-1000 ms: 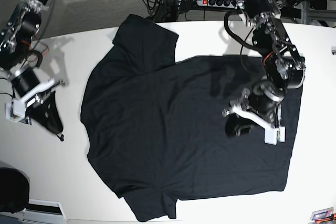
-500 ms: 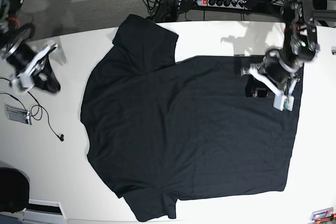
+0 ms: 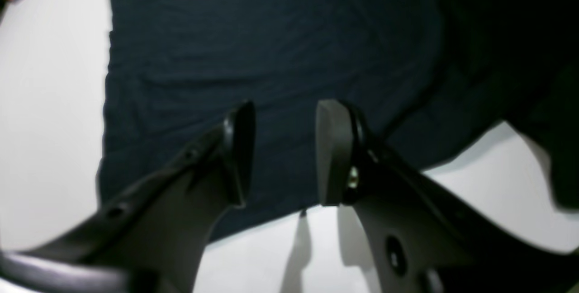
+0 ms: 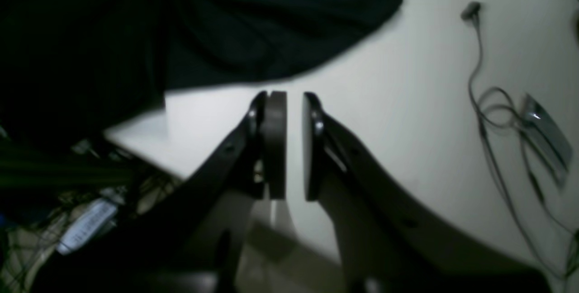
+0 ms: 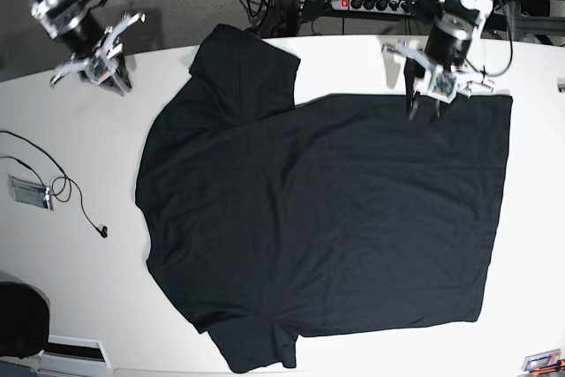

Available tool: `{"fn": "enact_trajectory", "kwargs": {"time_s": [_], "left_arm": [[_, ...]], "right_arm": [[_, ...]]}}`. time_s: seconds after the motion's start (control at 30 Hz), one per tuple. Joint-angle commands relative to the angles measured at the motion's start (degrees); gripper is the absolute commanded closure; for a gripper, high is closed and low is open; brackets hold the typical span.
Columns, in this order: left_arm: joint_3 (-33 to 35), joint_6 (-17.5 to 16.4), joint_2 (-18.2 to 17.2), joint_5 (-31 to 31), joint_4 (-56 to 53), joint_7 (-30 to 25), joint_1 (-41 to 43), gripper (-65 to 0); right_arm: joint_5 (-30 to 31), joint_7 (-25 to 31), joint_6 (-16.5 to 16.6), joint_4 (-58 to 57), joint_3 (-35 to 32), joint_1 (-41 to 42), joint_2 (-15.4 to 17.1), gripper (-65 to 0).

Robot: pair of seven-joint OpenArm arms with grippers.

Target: Fold the T-shirt properly

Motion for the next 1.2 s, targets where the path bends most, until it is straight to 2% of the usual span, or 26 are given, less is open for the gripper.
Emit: {"fn": "enact_trajectory", "kwargs": {"time_s": [0.0,0.03,0.1,0.2,0.37,0.47,0.53,0.6,0.67,0.77,0.87,1.03,1.1,1.17], "left_arm": [[-0.23,0.31,-0.42,3.13,0.95,-0.97,2.26,-20.8],[-0.23,0.75,-0.42,6.83,0.95,-0.97,3.66,-20.8],[0.03,3.74,-0.42,14.21,0.95,-0.97,6.30,-20.8],[-0.06,9.01,-0.51,21.51,0.95,-0.88,9.11,-20.8],[-2.87,9.72,-0.51,23.27,0.95,-0.18,13.69,-21.4],[-5.07,9.72,-0.51,23.44,0.95,3.60,15.88,-21.4],[-5.59,9.72,-0.68,23.53,0.95,6.86,16.50,-22.0],[-6.74,9.72,-0.68,25.55,0.95,8.35,17.64,-26.3],[-7.44,9.80,-0.68,30.74,0.95,8.35,18.17,-33.6],[-7.53,9.80,-0.77,38.04,0.95,8.44,18.52,-38.2],[-7.97,9.80,-0.86,39.53,0.86,8.53,18.52,-33.1],[-12.89,9.19,-4.20,39.53,0.68,14.33,18.43,-21.8],[-14.03,6.38,-5.96,39.35,0.60,15.30,18.61,-20.7],[-15.53,1.98,-6.83,37.86,0.60,16.18,19.31,-20.7]], "right_arm": [[-2.02,3.39,0.34,0.83,0.55,-1.44,-0.70,-6.3],[-6.24,5.85,0.34,0.83,0.64,-2.32,-2.20,-6.3],[-13.10,9.46,0.34,0.83,0.64,-3.55,-4.22,-6.3],[-15.12,10.95,0.34,0.83,0.64,-4.96,-4.75,-6.4],[-15.30,11.04,0.34,0.83,1.52,-5.05,-4.66,-6.4],[-17.85,11.04,0.34,0.83,1.52,-5.05,-4.66,-7.2],[-21.19,11.13,0.34,0.83,1.52,-4.96,-4.66,-10.7],[-23.91,12.80,0.34,0.75,1.43,-5.05,-4.75,-16.6],[-24.18,14.73,0.34,0.75,1.34,-5.05,-4.92,-23.9],[-24.18,15.52,0.34,0.75,-0.77,-5.05,-5.01,-29.0],[-24.53,15.17,0.34,0.75,-3.49,-4.87,-5.10,-25.4],[-24.53,15.17,0.34,0.75,-4.46,-4.70,-5.10,-17.2],[-24.53,15.26,0.34,0.75,-4.28,-4.52,-5.19,-16.0],[-24.53,15.17,0.34,0.75,-4.28,-4.52,-5.19,-16.2]]}}
